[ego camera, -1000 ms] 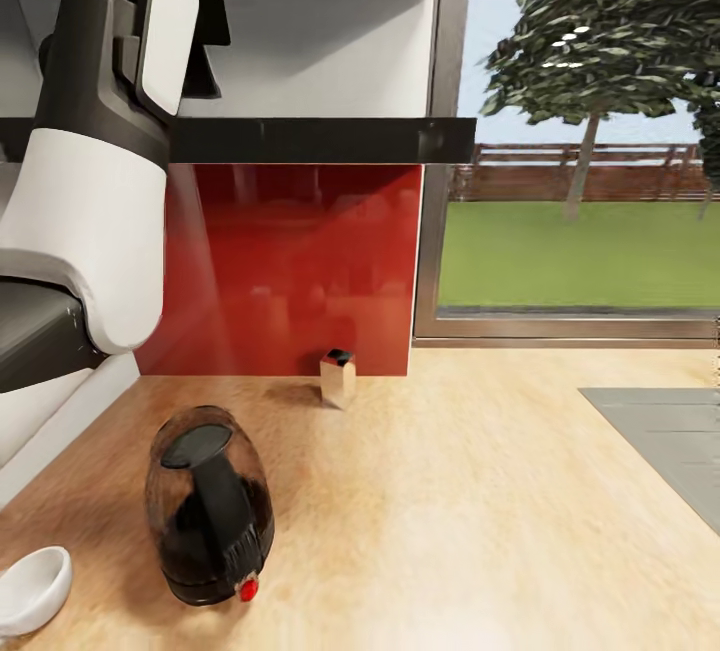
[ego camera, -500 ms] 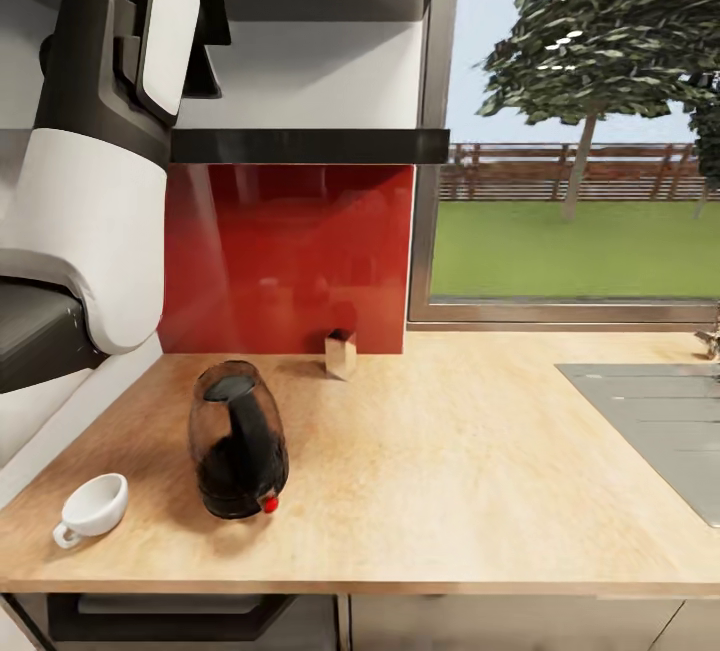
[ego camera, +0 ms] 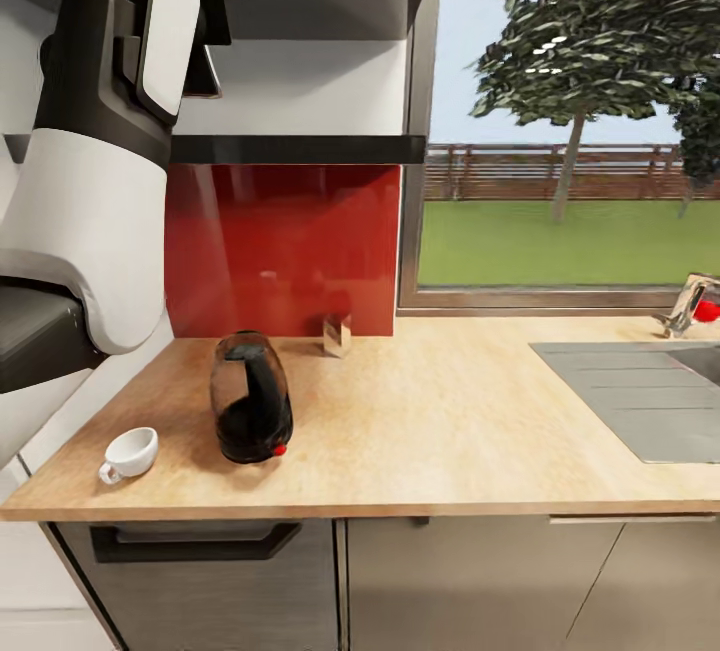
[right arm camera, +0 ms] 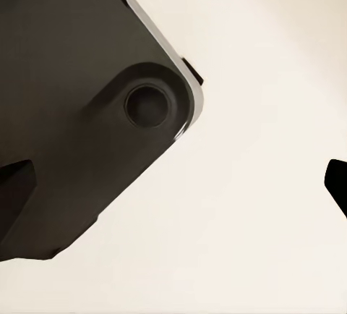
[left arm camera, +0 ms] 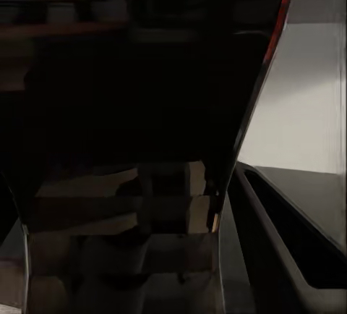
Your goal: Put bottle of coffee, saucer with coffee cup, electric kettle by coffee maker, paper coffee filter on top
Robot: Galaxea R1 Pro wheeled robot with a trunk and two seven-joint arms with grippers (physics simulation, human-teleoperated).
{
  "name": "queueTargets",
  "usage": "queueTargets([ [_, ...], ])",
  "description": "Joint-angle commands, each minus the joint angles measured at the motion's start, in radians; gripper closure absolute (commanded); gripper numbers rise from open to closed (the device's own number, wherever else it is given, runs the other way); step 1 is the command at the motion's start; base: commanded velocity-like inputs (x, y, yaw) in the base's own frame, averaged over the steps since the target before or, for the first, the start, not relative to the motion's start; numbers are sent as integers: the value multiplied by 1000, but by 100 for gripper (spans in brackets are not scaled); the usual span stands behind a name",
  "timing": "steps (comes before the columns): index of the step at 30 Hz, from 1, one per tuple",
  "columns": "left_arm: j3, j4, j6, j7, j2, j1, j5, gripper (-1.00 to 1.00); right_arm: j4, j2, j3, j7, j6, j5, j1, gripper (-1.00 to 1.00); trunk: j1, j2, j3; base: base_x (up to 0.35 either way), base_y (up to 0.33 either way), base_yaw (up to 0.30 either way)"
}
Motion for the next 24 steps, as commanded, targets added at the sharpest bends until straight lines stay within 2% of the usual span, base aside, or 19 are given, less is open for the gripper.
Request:
queueTargets([
  [1,-2,0,3,8,0,-1,7,100,3,0,1,0,-5,-2,-2,-100,0,-1,-1,-135,0,-190],
  [24,-2,-1,4,5,-1,-1,12,100,2,-2,0,0,-6,-2,-2,-100,0,-1,-1,-21,0,-241],
])
